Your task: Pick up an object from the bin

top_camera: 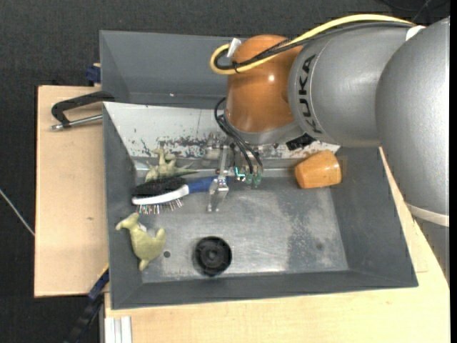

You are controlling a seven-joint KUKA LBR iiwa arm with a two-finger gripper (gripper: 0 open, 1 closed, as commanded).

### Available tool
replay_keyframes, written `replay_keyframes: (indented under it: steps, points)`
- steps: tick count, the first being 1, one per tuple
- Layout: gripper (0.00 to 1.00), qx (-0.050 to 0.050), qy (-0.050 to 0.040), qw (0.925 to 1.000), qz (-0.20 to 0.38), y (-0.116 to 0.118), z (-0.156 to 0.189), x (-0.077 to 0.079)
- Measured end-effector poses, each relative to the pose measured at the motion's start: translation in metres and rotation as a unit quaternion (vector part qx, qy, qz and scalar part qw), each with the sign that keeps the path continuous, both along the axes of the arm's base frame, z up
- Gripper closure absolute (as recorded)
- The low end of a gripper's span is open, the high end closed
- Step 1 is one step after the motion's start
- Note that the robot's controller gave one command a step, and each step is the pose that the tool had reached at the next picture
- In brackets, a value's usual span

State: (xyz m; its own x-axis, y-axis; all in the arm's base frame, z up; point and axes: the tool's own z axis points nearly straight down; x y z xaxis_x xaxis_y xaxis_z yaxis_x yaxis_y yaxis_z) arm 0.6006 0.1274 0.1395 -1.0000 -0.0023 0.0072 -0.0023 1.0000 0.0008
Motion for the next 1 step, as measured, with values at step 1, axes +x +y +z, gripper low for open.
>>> replay_keyframes:
  steps: [1]
  points:
    - [0.0, 0.001, -0.007, 0.9948, 0.102, -0.0003, -0.0663, -0.0019]
